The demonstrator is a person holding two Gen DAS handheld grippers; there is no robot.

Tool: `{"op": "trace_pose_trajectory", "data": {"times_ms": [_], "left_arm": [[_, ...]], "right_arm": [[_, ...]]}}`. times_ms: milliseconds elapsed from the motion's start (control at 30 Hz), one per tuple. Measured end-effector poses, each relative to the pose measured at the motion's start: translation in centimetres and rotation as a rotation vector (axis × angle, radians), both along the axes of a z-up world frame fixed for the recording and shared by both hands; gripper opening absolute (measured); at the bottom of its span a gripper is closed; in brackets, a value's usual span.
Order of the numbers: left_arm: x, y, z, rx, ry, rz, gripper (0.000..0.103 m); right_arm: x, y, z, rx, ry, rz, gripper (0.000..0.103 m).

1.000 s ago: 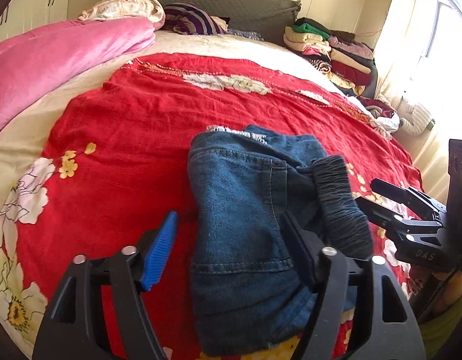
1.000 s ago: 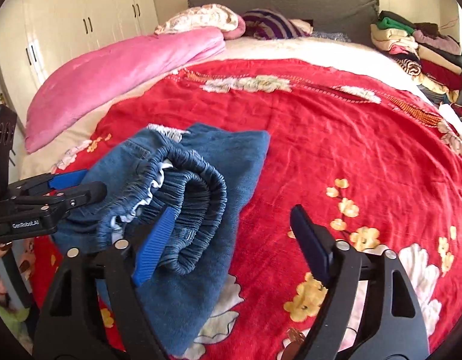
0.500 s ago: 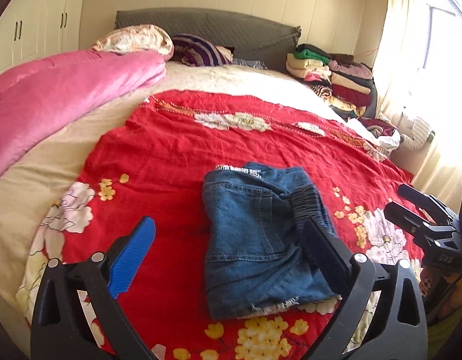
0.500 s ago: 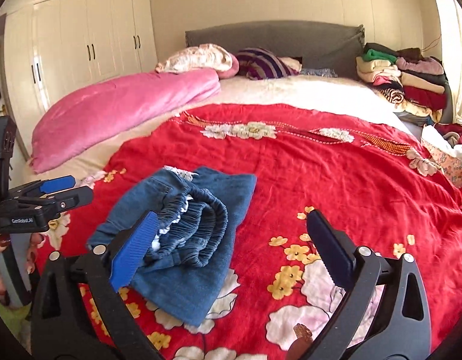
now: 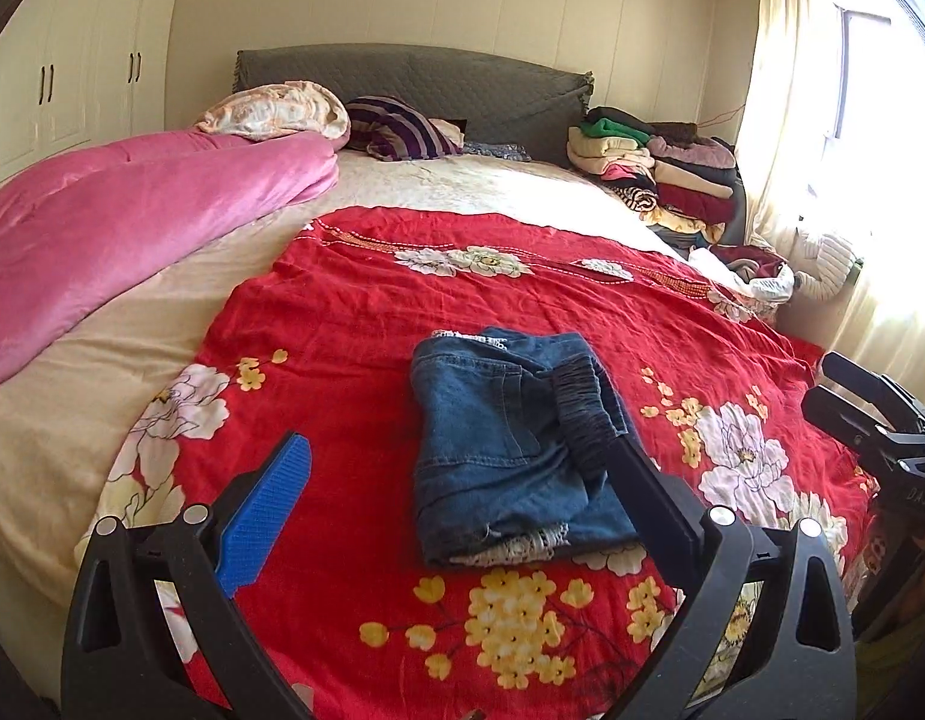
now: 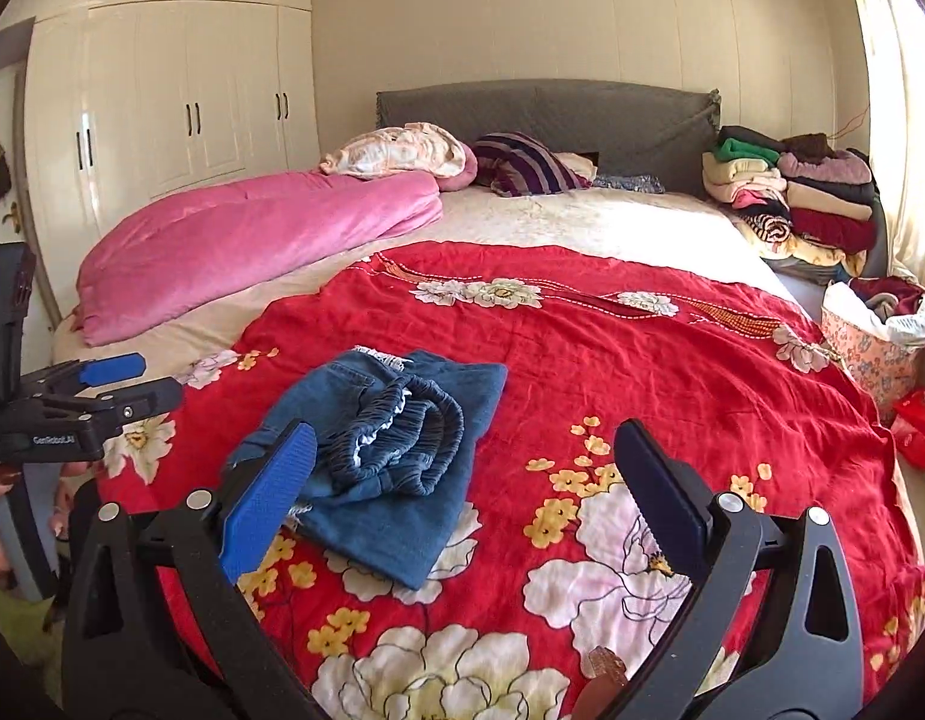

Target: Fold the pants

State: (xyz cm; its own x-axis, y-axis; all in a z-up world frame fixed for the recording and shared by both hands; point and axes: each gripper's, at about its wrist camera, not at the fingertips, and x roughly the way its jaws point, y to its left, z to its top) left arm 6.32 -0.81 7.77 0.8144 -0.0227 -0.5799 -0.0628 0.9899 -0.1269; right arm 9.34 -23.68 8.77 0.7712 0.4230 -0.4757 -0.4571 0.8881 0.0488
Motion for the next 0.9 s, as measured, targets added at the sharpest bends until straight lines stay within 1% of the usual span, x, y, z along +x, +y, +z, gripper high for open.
{"op": "trace_pose_trajectory", "data": {"times_ms": [100,233,400,567,667,900], "left_arm": [[-1.1,0.1,-0.1,0.004,0.001,0.006,0.099],[-2.3,0.3,-0.8,0.017,0.023,0.009,0.099],[-3.3,0.7,-2.5,0.007,0.056,0.017,0.099],[-3.6,0.9,-4.4,0.010,0.090,0.028,0.099],[-3.4,0.9,-5.2,0.003,0.106,0.033,0.099],[-3.2,0.4,-5.9,0.010,0.123,0.022,0.099]], "right_arm": [[-0.9,0.0,-0.3,0.003,0.014,0.006,0.094],[-2.3,0.6,-1.0,-0.012,0.031,0.014,0.094],[-3.1,1.2,-3.2,-0.016,0.084,0.009,0.094],[-3.3,1.8,-5.6,-0.051,0.128,-0.007,0.094],[-3.3,2.1,-6.5,-0.067,0.134,-0.013,0.094],[-3.0,2.5,-7.3,-0.071,0.159,-0.005,0.094]]}}
